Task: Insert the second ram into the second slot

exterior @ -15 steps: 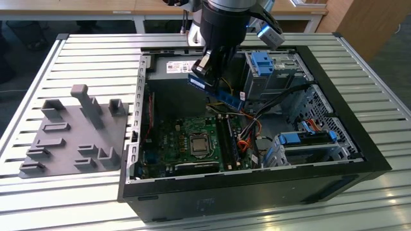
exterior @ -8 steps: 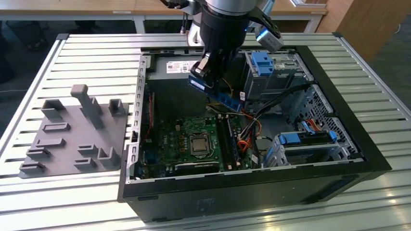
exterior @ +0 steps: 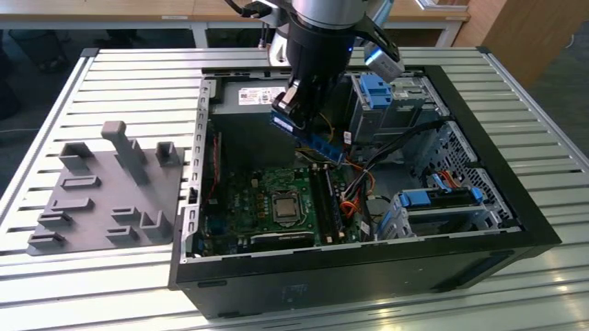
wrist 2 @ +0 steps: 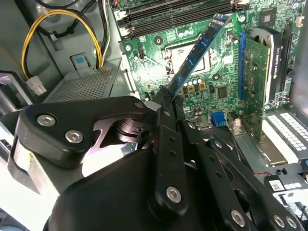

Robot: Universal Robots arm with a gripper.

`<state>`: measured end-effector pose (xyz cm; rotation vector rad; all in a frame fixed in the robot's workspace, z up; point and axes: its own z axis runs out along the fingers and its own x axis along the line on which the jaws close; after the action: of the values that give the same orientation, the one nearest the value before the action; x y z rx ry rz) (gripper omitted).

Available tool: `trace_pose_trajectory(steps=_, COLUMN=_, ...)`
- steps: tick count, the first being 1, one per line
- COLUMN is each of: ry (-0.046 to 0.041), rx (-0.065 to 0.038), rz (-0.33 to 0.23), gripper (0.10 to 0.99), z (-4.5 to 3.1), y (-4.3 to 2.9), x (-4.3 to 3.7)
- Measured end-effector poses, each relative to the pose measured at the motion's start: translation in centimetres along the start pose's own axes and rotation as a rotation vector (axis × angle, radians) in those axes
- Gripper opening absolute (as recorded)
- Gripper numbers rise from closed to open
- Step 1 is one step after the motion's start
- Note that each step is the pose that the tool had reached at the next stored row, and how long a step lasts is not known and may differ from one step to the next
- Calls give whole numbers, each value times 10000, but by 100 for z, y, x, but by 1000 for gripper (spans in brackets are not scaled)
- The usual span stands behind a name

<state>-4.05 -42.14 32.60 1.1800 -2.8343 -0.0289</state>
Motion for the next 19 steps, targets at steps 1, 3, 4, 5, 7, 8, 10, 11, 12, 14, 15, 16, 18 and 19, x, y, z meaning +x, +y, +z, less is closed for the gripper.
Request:
trace_pose_trajectory(steps=1, ry=-2, rx=-2, rz=47, gripper=137, z=9, y=-1, x=-1)
trace_pose_trajectory(steps=3, ry=-7, rx=-9, rz=151, gripper=137, z=22, y=-1, x=-1)
trace_pose_trajectory(steps=4, ry=-10, rx=-13, rz=222, gripper=137, z=28, y=-1, x=-2)
trace_pose_trajectory(steps=5, ry=-13, rx=-18, rz=304, gripper=137, z=32, y=-2, x=-2)
trace_pose_trajectory(steps=7, ry=-19, rx=-27, rz=472, gripper=137, z=38, y=-2, x=-2)
trace_pose_trajectory(steps=8, ry=-23, rx=-32, rz=553, gripper=137, z=41, y=-2, x=-2)
trace_pose_trajectory(steps=10, ry=-27, rx=-37, rz=636, gripper=137, z=45, y=-9, x=-7)
trace_pose_trajectory(steps=11, ry=-28, rx=-39, rz=647, gripper=137, z=47, y=-20, x=-9)
trace_pose_trajectory(steps=12, ry=-31, rx=-40, rz=648, gripper=137, z=52, y=-39, x=5)
trace_pose_trajectory(steps=14, ry=-29, rx=-39, rz=648, gripper=137, z=55, y=-83, x=48)
trace_pose_trajectory(steps=15, ry=-28, rx=-39, rz=648, gripper=137, z=57, y=-111, x=76)
trace_pose_trajectory(steps=16, ry=-32, rx=-41, rz=648, gripper=137, z=59, y=-135, x=100)
trace_pose_trajectory(steps=18, ry=-46, rx=-38, rz=648, gripper=137, z=69, y=-157, x=131)
trace_pose_trajectory(steps=19, ry=-59, rx=-37, rz=673, gripper=137, z=81, y=-159, x=132)
